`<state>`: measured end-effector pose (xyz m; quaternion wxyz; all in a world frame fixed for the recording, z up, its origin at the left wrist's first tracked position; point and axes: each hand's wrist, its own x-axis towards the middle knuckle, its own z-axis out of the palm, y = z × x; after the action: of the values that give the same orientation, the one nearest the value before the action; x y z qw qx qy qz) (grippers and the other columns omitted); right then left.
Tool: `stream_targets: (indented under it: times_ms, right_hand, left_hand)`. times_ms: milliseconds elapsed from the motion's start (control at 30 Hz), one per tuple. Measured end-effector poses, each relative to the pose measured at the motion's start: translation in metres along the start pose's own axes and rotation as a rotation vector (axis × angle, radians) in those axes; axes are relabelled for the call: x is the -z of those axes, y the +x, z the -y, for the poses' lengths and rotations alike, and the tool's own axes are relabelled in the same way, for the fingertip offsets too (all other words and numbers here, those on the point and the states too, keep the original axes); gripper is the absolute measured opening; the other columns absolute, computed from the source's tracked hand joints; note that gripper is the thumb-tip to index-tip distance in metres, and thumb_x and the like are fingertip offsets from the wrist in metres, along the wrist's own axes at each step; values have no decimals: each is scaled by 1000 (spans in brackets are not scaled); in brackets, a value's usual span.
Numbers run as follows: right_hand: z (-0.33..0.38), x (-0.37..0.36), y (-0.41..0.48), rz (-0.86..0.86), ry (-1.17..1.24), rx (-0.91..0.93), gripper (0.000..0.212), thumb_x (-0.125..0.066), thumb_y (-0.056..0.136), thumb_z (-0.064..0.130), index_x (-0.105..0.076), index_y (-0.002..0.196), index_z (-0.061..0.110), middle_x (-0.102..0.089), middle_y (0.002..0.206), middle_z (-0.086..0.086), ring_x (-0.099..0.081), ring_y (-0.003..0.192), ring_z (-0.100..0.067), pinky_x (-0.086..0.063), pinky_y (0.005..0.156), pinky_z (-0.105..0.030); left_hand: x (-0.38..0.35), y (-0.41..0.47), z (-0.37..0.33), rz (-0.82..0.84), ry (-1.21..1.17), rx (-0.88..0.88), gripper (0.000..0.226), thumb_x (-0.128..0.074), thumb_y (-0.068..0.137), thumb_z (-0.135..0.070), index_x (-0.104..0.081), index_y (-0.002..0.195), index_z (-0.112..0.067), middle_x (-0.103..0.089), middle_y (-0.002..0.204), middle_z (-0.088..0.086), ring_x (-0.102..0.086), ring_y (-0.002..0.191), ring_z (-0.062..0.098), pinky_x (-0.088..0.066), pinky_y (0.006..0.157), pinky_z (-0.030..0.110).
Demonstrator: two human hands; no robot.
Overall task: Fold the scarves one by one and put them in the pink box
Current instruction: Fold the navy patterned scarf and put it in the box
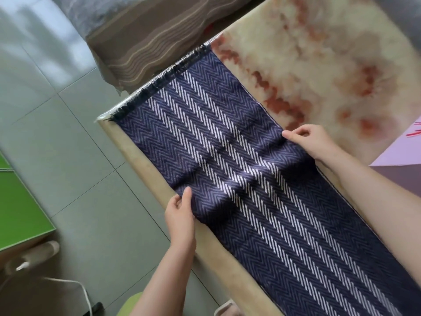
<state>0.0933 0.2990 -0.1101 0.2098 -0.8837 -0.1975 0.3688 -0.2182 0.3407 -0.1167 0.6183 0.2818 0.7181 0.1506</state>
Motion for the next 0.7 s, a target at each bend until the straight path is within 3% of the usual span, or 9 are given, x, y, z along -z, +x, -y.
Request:
stream_targets:
  times_ms: [100,200,267,333,433,500,633,700]
  right_hand:
    - [21,-8,8,-57,-54,66,36,-72,80,37,-63,100,8,-61,94,-7,-54,86,-18,-38,75,-26]
    - [47,-20,20,-130,-193,176,30,-73,78,37,-65,98,15,-62,103,-10,-55,101,-26,-43,90,-34]
    - [67,-31,31,-139,-147,202,24,-74,77,36,-66,93,20,-63,102,-9,-56,104,-27,-44,96,-39]
    - [89,-43,42,-123,-41,200,20,-75,76,31,-64,90,21,-66,99,-8,-59,99,-25,-47,94,-40]
    - [121,-57,57,-118,50,190,23,-73,80,20,-65,100,11,-62,93,-2,-57,86,-15,-46,82,-27]
    - [138,-65,67,-114,62,199,26,-72,81,16,-64,105,8,-60,92,-1,-54,83,-13,-41,76,-22]
    - [168,-78,88,-140,33,201,31,-73,80,19,-61,108,12,-59,95,0,-58,94,-19,-47,89,-29]
    - [181,-83,96,-149,4,173,33,-75,79,22,-60,108,15,-60,104,-1,-56,104,-20,-45,95,-32]
  left_hand:
    - [2,8,-15,-21,-87,17,41,-58,92,-32,-54,123,-7,-66,108,3,-61,88,14,-50,80,32]
    - [3,13,-34,-58,-53,-14,45,-59,91,-30,-47,128,-8,-61,116,2,-60,105,16,-48,95,35]
    - [4,22,-46,-75,-56,-25,46,-60,91,-31,-46,129,-8,-58,119,1,-57,111,17,-44,102,37]
    - [5,32,-58,-76,-86,0,51,-61,90,-31,-47,131,-4,-58,122,1,-56,112,15,-42,104,34]
    - [9,43,-76,-100,-152,15,54,-62,90,-25,-42,136,-5,-55,124,0,-53,111,13,-39,99,25]
    - [11,51,-91,-101,-210,25,53,-63,90,-21,-42,136,-6,-52,135,8,-54,120,19,-42,97,25]
    - [17,73,-122,-86,-325,3,49,-62,90,-12,-43,134,-4,-60,124,6,-60,102,12,-45,92,23]
    - [19,85,-134,-61,-328,9,35,-62,89,-11,-53,122,-5,-64,112,3,-62,99,13,-49,93,27]
